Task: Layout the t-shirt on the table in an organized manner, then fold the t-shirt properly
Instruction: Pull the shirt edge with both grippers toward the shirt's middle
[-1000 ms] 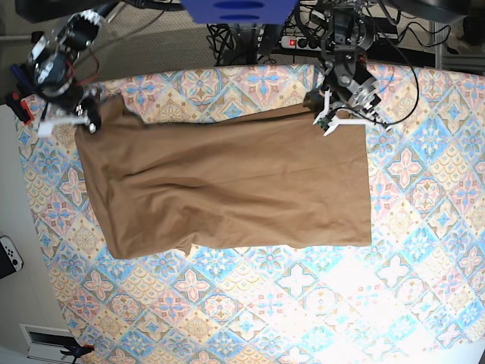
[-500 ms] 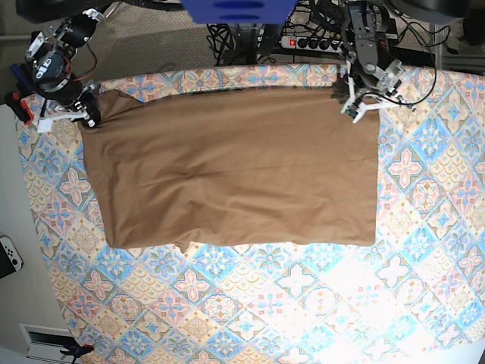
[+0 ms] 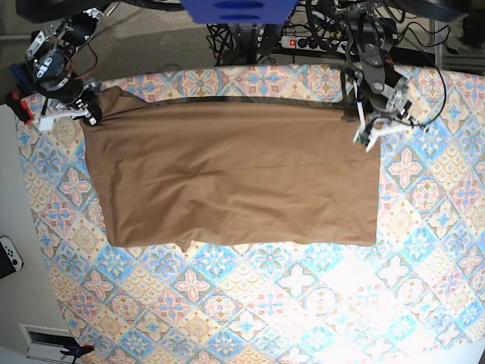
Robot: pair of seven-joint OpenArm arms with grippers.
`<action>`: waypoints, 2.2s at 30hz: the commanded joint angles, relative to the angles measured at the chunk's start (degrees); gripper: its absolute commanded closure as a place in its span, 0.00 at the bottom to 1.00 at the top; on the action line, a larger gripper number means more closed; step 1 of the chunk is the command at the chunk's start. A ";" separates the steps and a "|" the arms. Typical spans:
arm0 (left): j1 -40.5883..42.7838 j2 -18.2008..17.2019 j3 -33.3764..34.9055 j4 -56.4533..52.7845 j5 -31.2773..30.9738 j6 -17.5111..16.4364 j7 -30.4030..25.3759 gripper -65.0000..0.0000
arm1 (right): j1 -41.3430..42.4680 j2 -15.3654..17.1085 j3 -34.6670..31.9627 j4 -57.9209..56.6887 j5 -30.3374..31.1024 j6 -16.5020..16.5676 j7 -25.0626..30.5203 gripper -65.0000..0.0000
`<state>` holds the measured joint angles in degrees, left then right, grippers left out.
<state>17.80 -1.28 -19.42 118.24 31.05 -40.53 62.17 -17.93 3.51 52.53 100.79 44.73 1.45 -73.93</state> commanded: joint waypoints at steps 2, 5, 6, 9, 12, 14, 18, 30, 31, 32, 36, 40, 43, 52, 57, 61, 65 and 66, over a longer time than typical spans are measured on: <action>-1.49 -0.26 -0.14 1.28 1.35 0.53 1.96 1.00 | 0.22 0.84 0.08 1.23 0.68 0.17 1.10 1.00; -2.81 -0.17 -0.14 1.28 1.35 0.53 2.22 1.00 | 0.22 0.84 -2.73 1.23 0.59 0.08 1.10 1.00; -3.17 -0.17 -0.14 1.19 1.35 0.53 2.22 1.00 | 0.31 0.84 -3.61 1.05 0.41 0.08 1.10 1.00; -3.96 0.09 -0.14 1.11 1.35 0.53 2.22 1.00 | 0.40 0.84 -5.46 0.70 0.32 0.00 1.18 1.00; -5.36 0.97 -0.58 0.93 1.44 0.53 2.22 1.00 | 3.47 1.02 -6.69 0.70 0.32 0.00 1.18 1.00; -6.33 0.97 -0.58 -0.30 1.44 0.53 2.22 1.00 | 6.46 1.11 -7.04 0.70 0.24 0.00 1.10 1.00; -8.35 0.97 -0.58 -1.18 1.44 0.53 2.31 1.00 | 7.96 1.20 -9.59 0.70 -3.10 0.00 1.10 1.00; -14.59 0.97 -0.23 -7.51 6.18 0.53 1.96 1.00 | 9.01 1.20 -11.70 -2.29 -9.70 0.17 1.45 1.00; -15.38 0.97 -0.40 -7.69 6.36 0.53 2.14 1.00 | 10.42 1.20 -11.70 -2.99 -9.70 0.17 1.45 1.00; -15.82 0.97 -0.49 -7.77 6.36 0.53 2.22 1.00 | 12.35 1.20 -11.70 -3.69 -9.70 0.26 1.36 1.00; -16.26 0.80 -0.23 -7.77 6.36 0.53 2.22 1.00 | 14.72 2.69 -13.54 -5.19 -9.79 0.26 1.36 1.00; -16.26 0.71 -0.23 -7.86 6.36 0.53 1.87 1.00 | 14.90 2.69 -16.62 -5.01 -9.79 0.26 1.45 1.00; -16.35 0.53 -0.23 -8.65 6.36 0.53 1.78 1.00 | 16.22 2.69 -16.71 -5.10 -9.79 0.26 1.45 1.00; -17.06 -2.46 5.22 -10.32 6.36 0.53 1.70 1.00 | 18.77 6.56 -19.52 -11.43 -9.87 0.26 1.71 1.00; -17.06 -3.07 8.21 -11.11 6.45 0.53 -0.94 1.00 | 18.77 8.93 -22.95 -15.74 -9.87 0.26 5.67 1.00; -17.85 -4.30 9.53 -19.91 6.45 0.53 -5.25 1.00 | 18.77 9.63 -24.18 -17.41 -9.87 0.26 6.46 1.00; -18.64 -4.22 5.66 -24.56 6.36 0.53 -8.15 1.00 | 18.86 9.72 -24.36 -17.32 -9.87 0.26 6.63 1.00; -18.55 -4.22 5.05 -25.00 6.36 0.53 -8.77 1.00 | 18.94 9.72 -24.36 -17.23 -9.96 0.26 6.63 1.00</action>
<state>0.14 -5.28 -14.39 92.53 36.80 -40.45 53.56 0.05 12.34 28.01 82.43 34.41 1.48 -67.83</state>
